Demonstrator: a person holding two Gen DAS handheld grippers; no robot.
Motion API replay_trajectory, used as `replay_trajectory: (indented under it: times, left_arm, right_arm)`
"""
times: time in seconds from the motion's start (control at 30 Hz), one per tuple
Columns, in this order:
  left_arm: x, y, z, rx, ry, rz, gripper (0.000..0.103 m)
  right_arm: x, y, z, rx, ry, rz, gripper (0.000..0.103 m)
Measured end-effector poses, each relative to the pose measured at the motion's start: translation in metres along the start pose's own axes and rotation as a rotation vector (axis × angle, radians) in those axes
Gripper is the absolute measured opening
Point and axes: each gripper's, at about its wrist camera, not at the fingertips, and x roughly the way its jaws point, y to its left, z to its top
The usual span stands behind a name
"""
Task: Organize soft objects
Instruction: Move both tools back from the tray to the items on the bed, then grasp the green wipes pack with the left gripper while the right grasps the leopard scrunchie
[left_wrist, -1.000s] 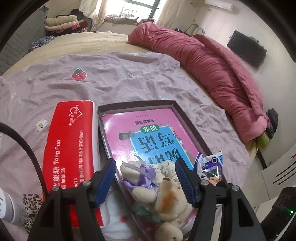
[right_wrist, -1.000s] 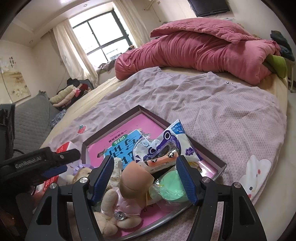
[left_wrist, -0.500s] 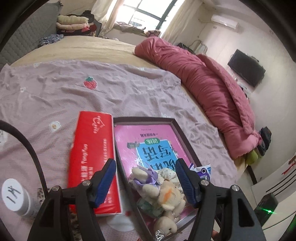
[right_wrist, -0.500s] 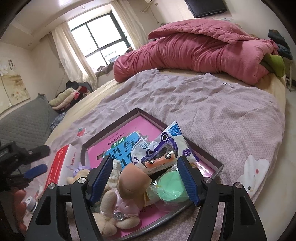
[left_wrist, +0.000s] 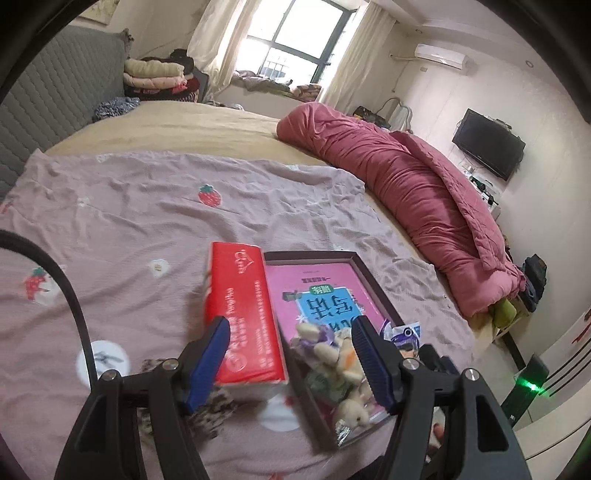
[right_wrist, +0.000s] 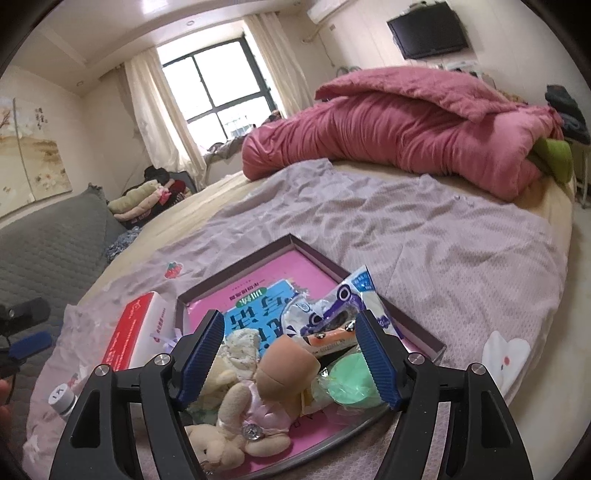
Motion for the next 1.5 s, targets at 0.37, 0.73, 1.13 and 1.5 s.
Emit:
replay_trajectory:
  times: [0.37, 0.73, 1.13, 1.5]
  left_arm:
    - [-0.061, 0.062, -0.023, -0.038, -0.022, 0.100, 0.068]
    - [-0.075, 0.118, -0.076, -0.078, 0.077, 0.181, 0.068]
    - [-0.042, 0.126, -0.114, -0.045, 0.183, 0.170, 0.068]
    - [-0.012, 0.132, -0.128, -0.053, 0.238, 0.131, 0.068]
  right_arm:
    - [-0.032, 0.033, -0.001, -0.110, -0.048, 0.045, 0.075]
    - [-0.054, 0.098, -0.020, -0.161, 0.051, 0.225, 0.075]
    - [-0.027, 0.160, -0.063, -0.257, 0.293, 0.334, 0.075]
    - [0.023, 0.185, -0.089, -0.208, 0.432, 0.343, 0.075]
